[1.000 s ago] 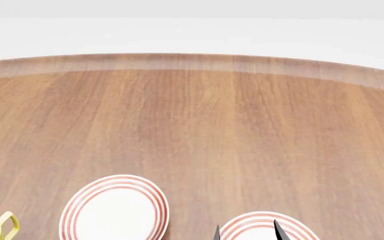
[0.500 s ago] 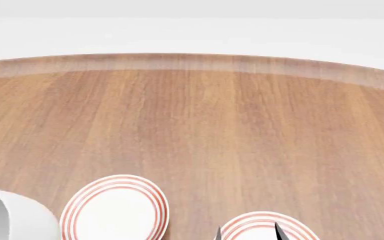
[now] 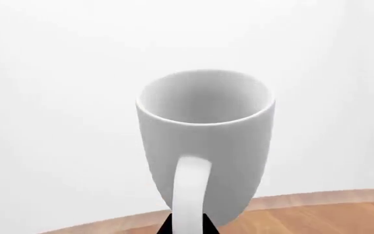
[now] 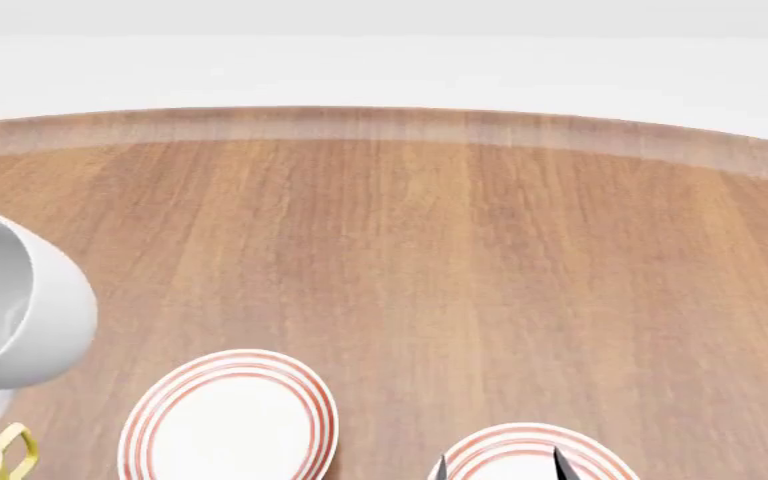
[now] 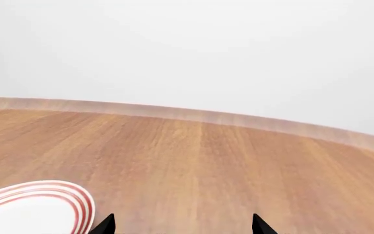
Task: Put the white mug on the left plate.
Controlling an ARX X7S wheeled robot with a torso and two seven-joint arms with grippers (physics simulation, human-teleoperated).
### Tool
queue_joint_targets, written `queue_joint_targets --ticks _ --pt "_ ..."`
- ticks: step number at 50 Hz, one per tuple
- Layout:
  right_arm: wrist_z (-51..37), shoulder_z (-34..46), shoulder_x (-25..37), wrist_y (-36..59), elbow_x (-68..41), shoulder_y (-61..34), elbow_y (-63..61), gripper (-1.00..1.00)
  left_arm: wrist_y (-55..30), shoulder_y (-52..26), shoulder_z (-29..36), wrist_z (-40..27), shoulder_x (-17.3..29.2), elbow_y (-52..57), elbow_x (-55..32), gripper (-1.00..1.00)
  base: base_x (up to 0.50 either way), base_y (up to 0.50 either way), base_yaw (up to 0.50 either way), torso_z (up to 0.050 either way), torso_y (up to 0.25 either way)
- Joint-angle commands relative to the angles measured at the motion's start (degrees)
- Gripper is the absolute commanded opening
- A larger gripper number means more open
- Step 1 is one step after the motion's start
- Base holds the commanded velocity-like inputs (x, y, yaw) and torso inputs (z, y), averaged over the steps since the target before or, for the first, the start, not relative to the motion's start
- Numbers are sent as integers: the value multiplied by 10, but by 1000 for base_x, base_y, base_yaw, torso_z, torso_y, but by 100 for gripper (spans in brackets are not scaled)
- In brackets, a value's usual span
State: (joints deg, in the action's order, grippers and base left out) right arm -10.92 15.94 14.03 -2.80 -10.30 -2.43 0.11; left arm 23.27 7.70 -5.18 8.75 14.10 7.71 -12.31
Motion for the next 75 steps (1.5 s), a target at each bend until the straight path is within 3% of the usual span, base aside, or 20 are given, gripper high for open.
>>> queue_joint_targets --ticks 1,13,27,54,59,64,75 --pt "0 3 -2 -9 -4 -3 13 100 -51 -40 -17 99 -9 -20 17 -100 0 0 0 0 0" --pt "-3 5 1 -10 -7 -3 13 100 -74 -103 24 112 -10 -107 40 -100 0 0 0 0 0" --pt "-4 7 3 -15 -10 -6 20 100 -52 -199 55 117 -23 -296 68 -100 0 0 0 0 1" --pt "-10 13 7 -17 -13 -7 21 100 92 -330 76 103 -40 -643 99 -100 0 0 0 0 0" --pt "-11 14 7 -17 -14 -9 23 100 95 -339 79 99 -40 -665 102 -100 0 0 0 0 0" --pt "-12 15 8 -17 -15 -10 25 100 176 -393 87 94 -42 -806 115 -100 0 0 0 0 0" --pt "-14 17 10 -19 -17 -9 23 100 170 -405 92 96 -47 -826 118 -100 0 0 0 0 0"
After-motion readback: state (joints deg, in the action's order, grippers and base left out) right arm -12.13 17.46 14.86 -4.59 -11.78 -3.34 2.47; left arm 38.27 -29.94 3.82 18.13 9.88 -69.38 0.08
